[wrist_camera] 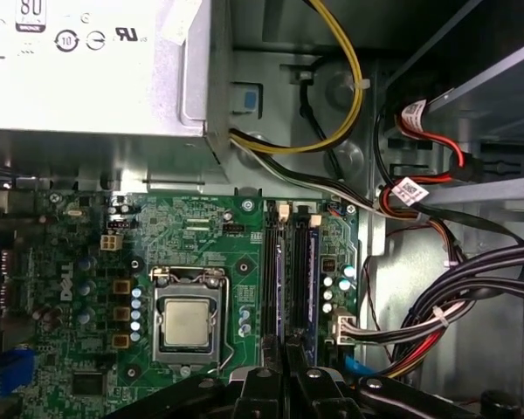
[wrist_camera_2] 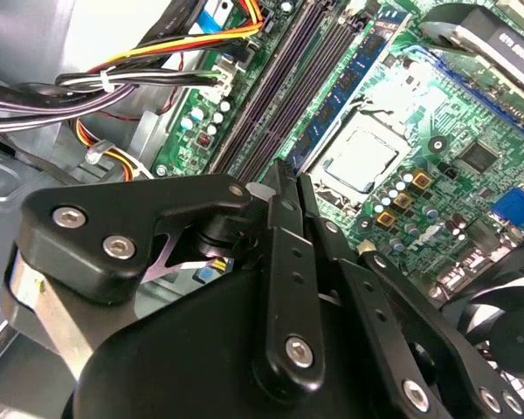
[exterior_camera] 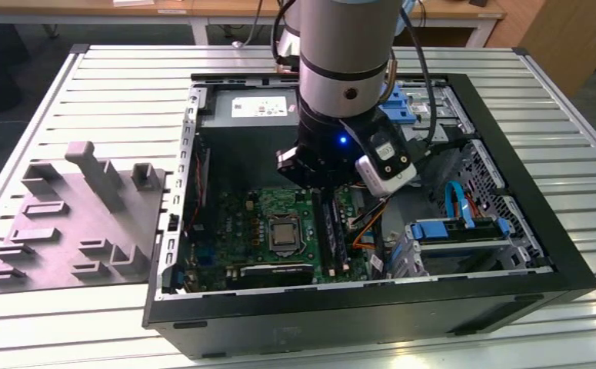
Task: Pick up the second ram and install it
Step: 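Insert the second ram into the second slot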
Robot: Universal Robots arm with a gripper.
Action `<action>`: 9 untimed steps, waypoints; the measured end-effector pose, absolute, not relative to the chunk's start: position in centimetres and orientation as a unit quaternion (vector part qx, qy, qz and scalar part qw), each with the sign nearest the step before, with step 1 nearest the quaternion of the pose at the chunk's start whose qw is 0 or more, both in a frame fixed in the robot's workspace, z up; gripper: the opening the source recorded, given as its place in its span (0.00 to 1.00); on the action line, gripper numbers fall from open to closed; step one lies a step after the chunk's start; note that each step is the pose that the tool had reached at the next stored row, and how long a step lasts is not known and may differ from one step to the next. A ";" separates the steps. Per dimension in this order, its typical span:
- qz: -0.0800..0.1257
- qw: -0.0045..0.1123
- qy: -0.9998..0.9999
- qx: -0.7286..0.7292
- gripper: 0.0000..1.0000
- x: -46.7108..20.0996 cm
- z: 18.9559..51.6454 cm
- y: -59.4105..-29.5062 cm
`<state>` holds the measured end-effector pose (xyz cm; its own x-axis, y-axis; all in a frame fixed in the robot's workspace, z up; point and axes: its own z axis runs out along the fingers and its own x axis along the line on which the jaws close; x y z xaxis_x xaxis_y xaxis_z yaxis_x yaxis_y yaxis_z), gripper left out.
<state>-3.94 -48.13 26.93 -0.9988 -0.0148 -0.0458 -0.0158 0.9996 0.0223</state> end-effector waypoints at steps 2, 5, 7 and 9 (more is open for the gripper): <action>0.011 0.023 1.000 -0.008 0.14 -3.9 26.7 -48.1; 0.011 0.023 1.000 -0.008 0.14 -3.8 26.5 -48.1; 0.011 0.023 1.000 -0.007 0.14 -3.7 26.4 -48.1; 0.011 0.023 1.000 -0.006 0.14 -3.6 26.1 -48.0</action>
